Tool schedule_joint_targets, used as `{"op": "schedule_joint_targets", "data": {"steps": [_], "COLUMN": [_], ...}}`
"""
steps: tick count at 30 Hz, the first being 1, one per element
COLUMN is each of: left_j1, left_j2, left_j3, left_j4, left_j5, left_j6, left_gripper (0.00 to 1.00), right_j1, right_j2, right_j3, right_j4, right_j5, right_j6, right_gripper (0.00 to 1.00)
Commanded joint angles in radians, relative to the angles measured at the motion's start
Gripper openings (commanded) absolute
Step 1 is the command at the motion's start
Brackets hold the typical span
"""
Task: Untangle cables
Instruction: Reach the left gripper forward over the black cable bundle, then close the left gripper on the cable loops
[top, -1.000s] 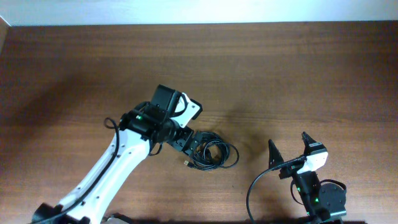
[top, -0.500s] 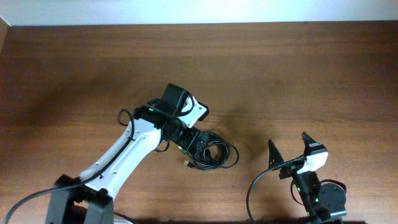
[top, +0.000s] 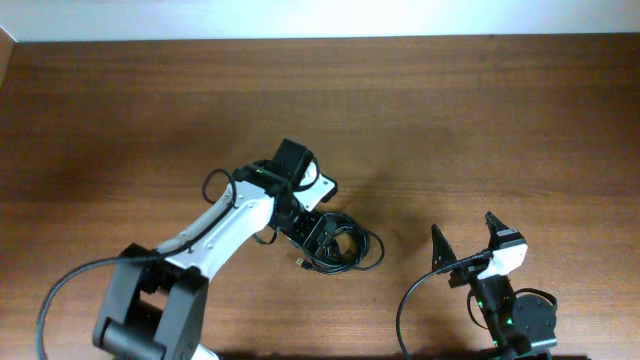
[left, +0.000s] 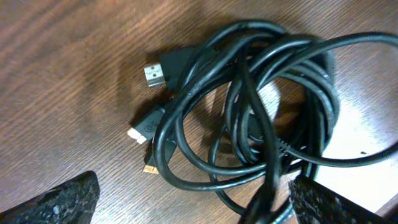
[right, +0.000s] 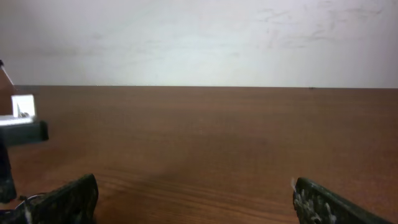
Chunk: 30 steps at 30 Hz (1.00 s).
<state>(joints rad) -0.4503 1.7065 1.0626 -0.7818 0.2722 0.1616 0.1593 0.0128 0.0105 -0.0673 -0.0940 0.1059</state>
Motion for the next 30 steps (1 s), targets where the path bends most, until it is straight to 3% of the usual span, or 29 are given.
{"op": "schedule_joint_targets", "data": {"steps": [1, 4, 7, 10, 13, 15, 24, 26, 29, 30], "left_j1": [-0.002, -0.002, -0.002, -0.002, -0.002, -0.002, -0.023, -0.026, -0.026, -0.026], "left_j2": [0.043, 0.053, 0.053, 0.053, 0.053, 0.053, 0.066, 0.066, 0.067, 0.068], "left_j3": [0.019, 0.019, 0.019, 0.019, 0.016, 0.014, -0.039, -0.05, -0.051, -0.051], "left_j4": [0.0, 0.018, 0.018, 0.018, 0.018, 0.019, 0.106, 0.131, 0.146, 0.15], "left_j5": [0.0, 0.0, 0.0, 0.001, 0.001, 0.001, 0.0, 0.0, 0.0, 0.0], "left_j6": [0.013, 0.013, 0.013, 0.013, 0.012, 0.012, 0.013, 0.013, 0.013, 0.013], "left_gripper": [0.99, 0.98, 0.88, 0.64, 0.47, 0.46, 0.6, 0.58, 0.45, 0.44], "right_j1": [-0.005, -0.005, -0.005, -0.005, -0.005, -0.005, -0.005, -0.005, -0.005, -0.005], "right_j2": [-0.009, -0.009, -0.009, -0.009, -0.009, -0.009, -0.009, -0.009, -0.009, -0.009], "right_j3": [-0.005, -0.005, -0.005, -0.005, -0.005, -0.005, -0.005, -0.005, -0.005, -0.005], "right_j4": [-0.005, -0.005, -0.005, -0.005, -0.005, -0.005, -0.005, -0.005, -0.005, -0.005], "right_j5": [0.005, 0.005, 0.005, 0.005, 0.005, 0.005, 0.005, 0.005, 0.005, 0.005], "right_j6": [0.007, 0.007, 0.007, 0.007, 0.007, 0.007, 0.007, 0.007, 0.007, 0.007], "right_gripper": [0.99, 0.99, 0.99, 0.99, 0.99, 0.98, 0.99, 0.99, 0.99, 0.99]}}
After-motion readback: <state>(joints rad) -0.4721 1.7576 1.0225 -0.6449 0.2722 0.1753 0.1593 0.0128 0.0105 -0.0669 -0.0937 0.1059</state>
